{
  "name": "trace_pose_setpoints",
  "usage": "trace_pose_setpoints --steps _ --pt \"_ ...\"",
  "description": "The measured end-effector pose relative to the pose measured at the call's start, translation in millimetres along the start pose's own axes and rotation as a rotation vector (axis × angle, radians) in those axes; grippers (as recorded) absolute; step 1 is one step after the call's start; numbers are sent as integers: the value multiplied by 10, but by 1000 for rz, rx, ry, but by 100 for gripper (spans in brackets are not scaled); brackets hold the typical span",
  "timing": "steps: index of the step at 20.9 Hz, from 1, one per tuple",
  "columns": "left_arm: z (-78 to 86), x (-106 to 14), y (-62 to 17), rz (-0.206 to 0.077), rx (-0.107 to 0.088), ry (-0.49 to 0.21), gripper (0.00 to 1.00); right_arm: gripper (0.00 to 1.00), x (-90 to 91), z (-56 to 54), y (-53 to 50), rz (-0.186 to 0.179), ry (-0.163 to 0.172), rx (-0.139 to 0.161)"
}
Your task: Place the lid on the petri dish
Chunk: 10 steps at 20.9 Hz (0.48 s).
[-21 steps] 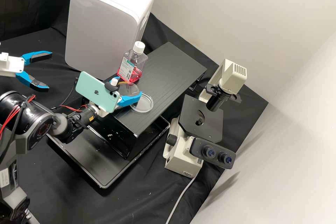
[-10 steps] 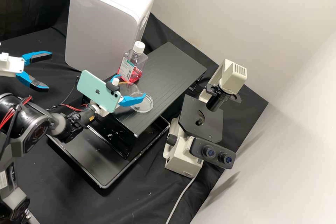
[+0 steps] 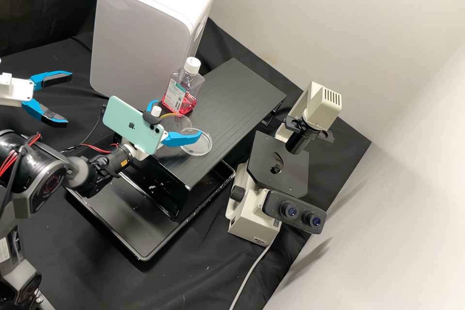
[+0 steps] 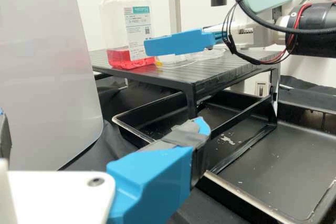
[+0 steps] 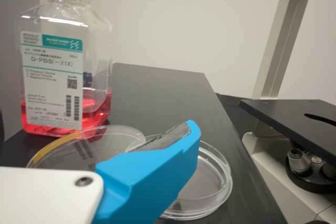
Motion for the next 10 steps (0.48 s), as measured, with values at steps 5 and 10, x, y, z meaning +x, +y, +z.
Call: trace_pose_setpoints --steps 5,10 --pt "-4 5 -17 -8 -2 1 100 100 -6 -29 -17 -6 10 -9" --pt "-5 6 -22 -10 -3 2 100 100 -46 -33 0 -4 11 -11"
